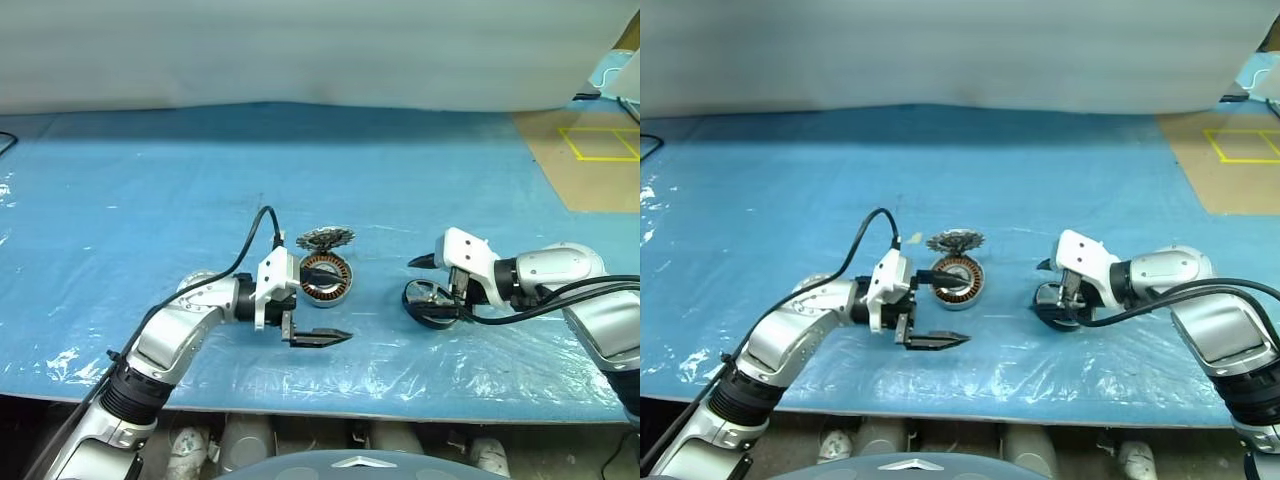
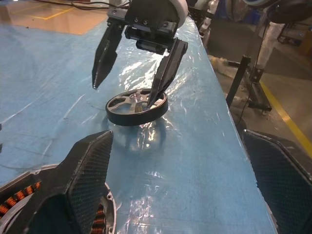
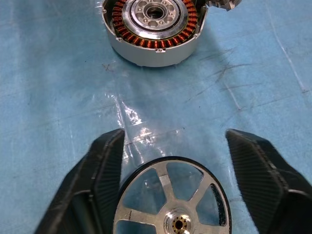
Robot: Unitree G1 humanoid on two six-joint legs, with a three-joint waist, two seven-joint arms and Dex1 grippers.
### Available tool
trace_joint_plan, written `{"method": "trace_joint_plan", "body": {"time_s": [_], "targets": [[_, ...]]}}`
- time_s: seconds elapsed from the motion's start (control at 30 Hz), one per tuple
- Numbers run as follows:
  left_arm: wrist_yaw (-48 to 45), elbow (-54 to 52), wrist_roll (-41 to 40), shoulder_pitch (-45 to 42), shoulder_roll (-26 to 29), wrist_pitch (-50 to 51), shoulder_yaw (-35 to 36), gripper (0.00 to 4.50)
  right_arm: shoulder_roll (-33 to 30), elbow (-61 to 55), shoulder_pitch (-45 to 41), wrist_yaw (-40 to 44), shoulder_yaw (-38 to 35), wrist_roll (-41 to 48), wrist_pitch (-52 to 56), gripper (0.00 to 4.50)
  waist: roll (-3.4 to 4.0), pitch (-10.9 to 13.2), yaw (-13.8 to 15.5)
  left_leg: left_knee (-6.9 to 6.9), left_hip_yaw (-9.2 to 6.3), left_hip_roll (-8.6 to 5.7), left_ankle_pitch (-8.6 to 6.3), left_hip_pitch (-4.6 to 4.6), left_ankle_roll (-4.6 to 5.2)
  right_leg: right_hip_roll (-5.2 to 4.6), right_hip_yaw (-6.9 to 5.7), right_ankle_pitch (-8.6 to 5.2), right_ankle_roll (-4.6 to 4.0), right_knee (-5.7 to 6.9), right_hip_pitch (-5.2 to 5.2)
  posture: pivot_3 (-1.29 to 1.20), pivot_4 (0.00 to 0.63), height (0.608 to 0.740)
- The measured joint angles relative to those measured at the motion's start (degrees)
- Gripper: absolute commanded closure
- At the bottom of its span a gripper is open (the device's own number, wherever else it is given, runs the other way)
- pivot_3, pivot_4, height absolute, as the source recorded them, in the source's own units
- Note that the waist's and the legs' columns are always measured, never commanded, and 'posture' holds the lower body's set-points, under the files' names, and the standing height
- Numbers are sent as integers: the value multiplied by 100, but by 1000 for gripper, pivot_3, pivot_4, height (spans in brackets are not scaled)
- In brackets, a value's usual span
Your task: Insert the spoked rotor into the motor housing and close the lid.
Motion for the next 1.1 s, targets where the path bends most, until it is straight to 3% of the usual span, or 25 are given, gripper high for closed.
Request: {"method": "trace_joint_plan", "body": {"time_s": [0.37, 0.47, 0.77, 1.1], "targets": [[249, 18, 109, 287, 15, -110, 96, 0, -389, 380, 235, 41, -395, -4, -259, 26, 0, 0, -5, 3, -1, 0, 0, 0, 1, 0, -2, 0, 0, -3, 2, 0, 150, 740], [374, -37, 148, 343, 7, -116, 95, 0, -496, 513, 242, 95, -384, -171, -580, 883, 0, 0, -2, 3, -1, 0, 0, -2, 1, -1, -5, 0, 0, -3, 2, 0, 150, 740], [449, -102, 230, 366, -21, -202, 89, 0, -645, 1112, -27, 456, 129, -823, -1690, 883, 1, -1, -14, 7, -2, 0, 0, -1, 2, -1, -6, 1, -1, 0, 4, 0, 150, 740], [507, -84, 290, 380, -85, -252, 88, 0, -603, 1163, -111, 733, 526, -1134, -2093, 883, 2, -1, -12, 9, -2, 0, 0, -2, 3, -1, -8, 1, -2, 2, 4, 0, 150, 740]]}}
